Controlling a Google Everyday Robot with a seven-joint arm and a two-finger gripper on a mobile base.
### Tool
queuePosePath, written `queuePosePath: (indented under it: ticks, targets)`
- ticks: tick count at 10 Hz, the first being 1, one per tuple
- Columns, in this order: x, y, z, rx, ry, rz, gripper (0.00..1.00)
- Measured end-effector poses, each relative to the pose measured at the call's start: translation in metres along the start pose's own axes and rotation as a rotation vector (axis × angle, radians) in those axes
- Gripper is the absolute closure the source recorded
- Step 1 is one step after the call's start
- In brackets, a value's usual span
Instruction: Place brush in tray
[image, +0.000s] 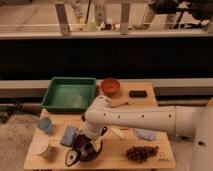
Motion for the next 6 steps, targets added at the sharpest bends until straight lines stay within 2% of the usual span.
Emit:
queuePosePath:
  ticks: [2,4,6]
  targets:
    - [0.0003,-0.0008,-0.0025,0.008,-0.006,-0.046,0.24]
    - [-0.0003,-0.0015,-0.0026,0.002,-0.010,-0.064,0.40]
    - [-0.0016,-0.0027,-0.0010,-0.012,-0.013,-0.078,0.43]
